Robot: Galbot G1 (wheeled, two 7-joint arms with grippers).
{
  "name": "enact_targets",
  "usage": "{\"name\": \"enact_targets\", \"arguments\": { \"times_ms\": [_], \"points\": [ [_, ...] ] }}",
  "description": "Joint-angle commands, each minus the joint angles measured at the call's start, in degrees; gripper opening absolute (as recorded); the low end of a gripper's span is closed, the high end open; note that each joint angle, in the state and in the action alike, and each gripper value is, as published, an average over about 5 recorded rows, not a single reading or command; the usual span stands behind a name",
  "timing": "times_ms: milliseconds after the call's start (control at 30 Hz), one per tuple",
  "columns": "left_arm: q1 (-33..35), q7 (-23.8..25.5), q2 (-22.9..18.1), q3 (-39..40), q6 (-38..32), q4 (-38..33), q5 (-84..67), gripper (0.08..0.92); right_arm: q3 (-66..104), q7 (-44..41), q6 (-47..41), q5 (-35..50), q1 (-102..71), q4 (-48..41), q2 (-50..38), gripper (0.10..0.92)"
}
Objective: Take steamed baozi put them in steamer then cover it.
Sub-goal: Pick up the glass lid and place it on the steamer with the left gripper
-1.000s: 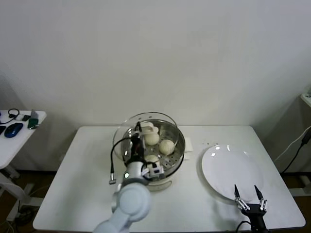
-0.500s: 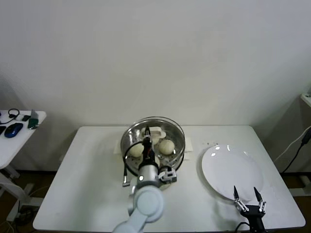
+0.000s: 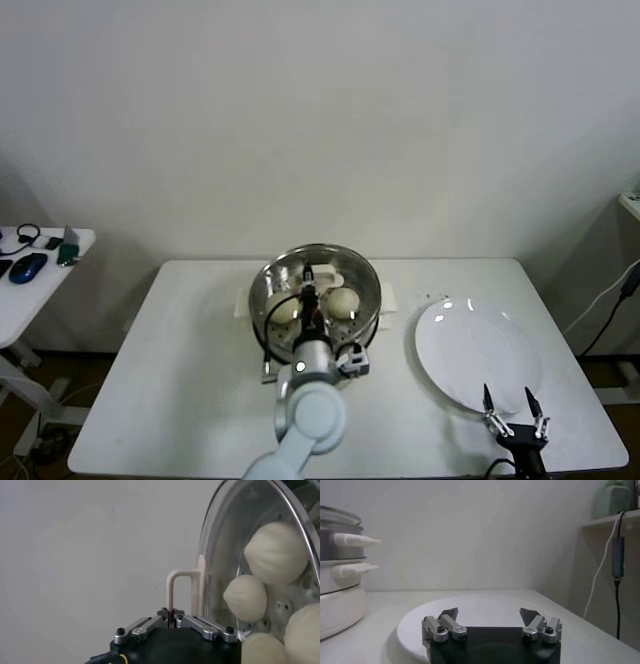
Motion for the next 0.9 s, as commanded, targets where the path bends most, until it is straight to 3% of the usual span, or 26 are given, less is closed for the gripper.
{"name": "enact_targets", "arguments": {
  "times_ms": [33, 900],
  "points": [
    [0.3, -0.8, -0.3, -0.4, -0.2, 1.7, 0.9, 0.133, 0.2, 0.1, 0.1, 0.0, -0.1, 0.0, 0.0, 0.823],
    [0.5, -3.3, -0.3, 0.2, -0.4, 3.2, -2.2, 0.133, 0.2, 0.2, 0.3, 0.0, 0.0, -0.2, 0.4, 0.823]
  ]
}}
